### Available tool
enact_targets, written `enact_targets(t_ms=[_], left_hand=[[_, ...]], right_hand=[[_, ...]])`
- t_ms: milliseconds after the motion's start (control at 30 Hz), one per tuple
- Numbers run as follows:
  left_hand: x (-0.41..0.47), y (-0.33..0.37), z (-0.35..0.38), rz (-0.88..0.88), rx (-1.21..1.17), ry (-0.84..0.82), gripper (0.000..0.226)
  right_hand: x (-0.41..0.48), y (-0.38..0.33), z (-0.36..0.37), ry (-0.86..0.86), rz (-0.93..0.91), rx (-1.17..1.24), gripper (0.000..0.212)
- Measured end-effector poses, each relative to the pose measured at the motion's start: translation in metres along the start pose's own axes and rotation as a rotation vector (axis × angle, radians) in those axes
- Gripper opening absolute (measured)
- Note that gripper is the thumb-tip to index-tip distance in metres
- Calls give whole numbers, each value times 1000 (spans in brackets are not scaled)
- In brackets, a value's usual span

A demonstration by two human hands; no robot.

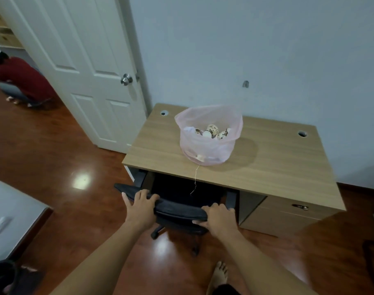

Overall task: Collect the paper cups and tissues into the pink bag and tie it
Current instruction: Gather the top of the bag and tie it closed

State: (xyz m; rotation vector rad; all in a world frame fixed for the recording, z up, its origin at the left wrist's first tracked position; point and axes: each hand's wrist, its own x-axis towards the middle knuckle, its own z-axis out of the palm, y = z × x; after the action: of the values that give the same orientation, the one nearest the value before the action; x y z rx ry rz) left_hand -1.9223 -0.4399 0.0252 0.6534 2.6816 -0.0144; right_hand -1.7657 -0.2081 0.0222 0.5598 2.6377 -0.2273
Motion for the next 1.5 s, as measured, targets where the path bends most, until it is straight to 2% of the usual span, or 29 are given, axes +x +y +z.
enact_targets(t_ms=[133, 400, 500, 600, 667, 767, 867, 967, 1033, 1100, 1167, 1233, 1333, 1433, 1500], left_hand=[[30, 23, -14, 1, -24, -18, 67], [74, 67, -34, -29, -62, -100, 77], [84, 77, -38, -36, -59, -123, 80], [97, 77, -45, -59, -25, -157, 85], [107, 76, -52, -66, -11, -236, 89], [122, 74, -75, -48, 51, -467, 88], [148, 75, -118, -34, -129, -641, 66], [182, 71, -157, -76, -384, -531, 41], [206, 71, -178, -129, -626, -372, 35], [237, 72, -192, -160, -749, -134, 34], [265, 78, -199, -171, -844, 22, 52], [288, 85, -206, -150, -956, 41, 78], [315, 91, -209, -70, -939, 18, 84], [335, 96, -208, -16, -881, -26, 63], [346, 96, -204, 7, -875, -51, 42]], right_hand=[[29, 26, -14, -3, -7, 19, 87], [82, 87, -51, -175, -46, 139, 87], [95, 99, -59, -175, -68, 136, 83], [107, 104, -62, -236, -89, 162, 94], [113, 109, -66, -305, -108, 220, 109], [120, 123, -81, -417, -151, 373, 125], [135, 139, -102, -384, -83, 665, 106], [157, 151, -127, -206, 174, 1035, 89], [173, 154, -146, -65, 337, 1235, 72], [188, 156, -166, 41, 459, 1395, 66], [202, 154, -183, 69, 525, 1483, 62], [215, 151, -193, 57, 565, 1513, 51], [236, 146, -196, 51, 645, 1511, 40], [251, 138, -192, 88, 739, 1535, 22], [261, 132, -193, 133, 782, 1544, 23]])
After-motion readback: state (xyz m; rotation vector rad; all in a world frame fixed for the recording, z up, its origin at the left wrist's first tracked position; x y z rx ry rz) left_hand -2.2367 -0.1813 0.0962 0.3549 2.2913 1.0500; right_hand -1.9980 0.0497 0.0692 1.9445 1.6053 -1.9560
